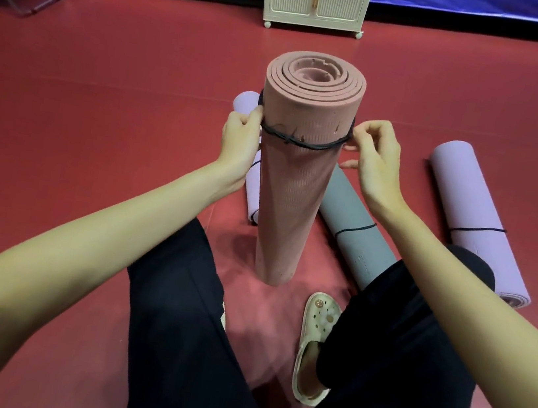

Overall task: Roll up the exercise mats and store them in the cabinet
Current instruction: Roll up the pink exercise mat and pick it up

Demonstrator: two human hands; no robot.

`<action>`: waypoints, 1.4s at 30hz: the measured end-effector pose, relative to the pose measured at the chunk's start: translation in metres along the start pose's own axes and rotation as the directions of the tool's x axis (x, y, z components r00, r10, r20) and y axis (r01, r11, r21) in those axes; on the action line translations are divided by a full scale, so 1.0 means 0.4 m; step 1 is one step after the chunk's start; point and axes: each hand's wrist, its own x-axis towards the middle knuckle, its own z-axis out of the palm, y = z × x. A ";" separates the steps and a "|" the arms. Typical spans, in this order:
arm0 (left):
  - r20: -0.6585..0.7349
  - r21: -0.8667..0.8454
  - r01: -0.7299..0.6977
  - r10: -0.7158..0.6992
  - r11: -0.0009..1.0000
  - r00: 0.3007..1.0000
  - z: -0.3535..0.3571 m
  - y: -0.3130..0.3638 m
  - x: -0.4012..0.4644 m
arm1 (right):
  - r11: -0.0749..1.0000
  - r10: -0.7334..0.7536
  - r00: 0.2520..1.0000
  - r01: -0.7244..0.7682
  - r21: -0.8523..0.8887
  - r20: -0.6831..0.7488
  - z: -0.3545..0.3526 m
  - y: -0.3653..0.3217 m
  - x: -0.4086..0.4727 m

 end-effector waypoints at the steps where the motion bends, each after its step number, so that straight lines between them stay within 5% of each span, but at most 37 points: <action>1: -0.001 -0.007 0.002 -0.002 1.000 1.000 0.002 -0.007 0.002 | 0.998 0.062 0.998 -0.062 0.031 0.000 0.000 -0.002 0.004; 4: -0.046 0.117 -0.077 0.083 0.990 0.996 0.008 -0.016 0.003 | 0.983 0.180 0.984 -0.180 0.025 0.008 0.005 -0.008 0.024; 8: -0.054 0.247 -0.129 0.146 0.960 0.988 0.006 -0.015 0.009 | 0.983 0.166 0.984 -0.160 -0.085 0.070 0.014 -0.017 0.051; 15: 0.187 0.417 -0.297 0.238 0.859 0.953 -0.056 -0.083 0.015 | 0.948 0.268 0.949 -0.228 -0.222 0.167 -0.010 0.060 0.056; 17: 0.257 0.404 -0.216 0.116 0.889 0.959 -0.074 -0.132 0.002 | 0.927 0.326 0.932 -0.283 -0.244 0.158 -0.014 0.100 0.041; 20: 0.160 0.254 0.018 -0.060 0.967 0.985 -0.085 -0.183 -0.017 | 0.927 0.371 0.915 -0.353 -0.127 0.162 -0.022 0.137 0.024; 25: 0.066 -0.036 0.083 -0.080 0.996 0.995 -0.036 -0.122 -0.033 | 0.923 0.383 0.901 -0.383 -0.041 0.204 -0.001 0.137 0.014; 30: -0.037 0.192 -0.066 0.075 0.979 0.996 -0.017 -0.083 -0.011 | 0.916 0.397 0.900 -0.400 -0.022 0.181 0.034 0.126 0.009; 37: 0.169 0.314 -0.195 0.148 0.929 0.975 -0.040 -0.110 -0.011 | 0.918 0.389 0.908 -0.396 0.015 0.157 0.013 0.150 0.003; 42: 0.277 0.527 -0.210 0.067 0.824 0.959 -0.072 -0.227 0.005 | 0.895 0.440 0.880 -0.413 -0.170 0.178 0.013 0.238 -0.015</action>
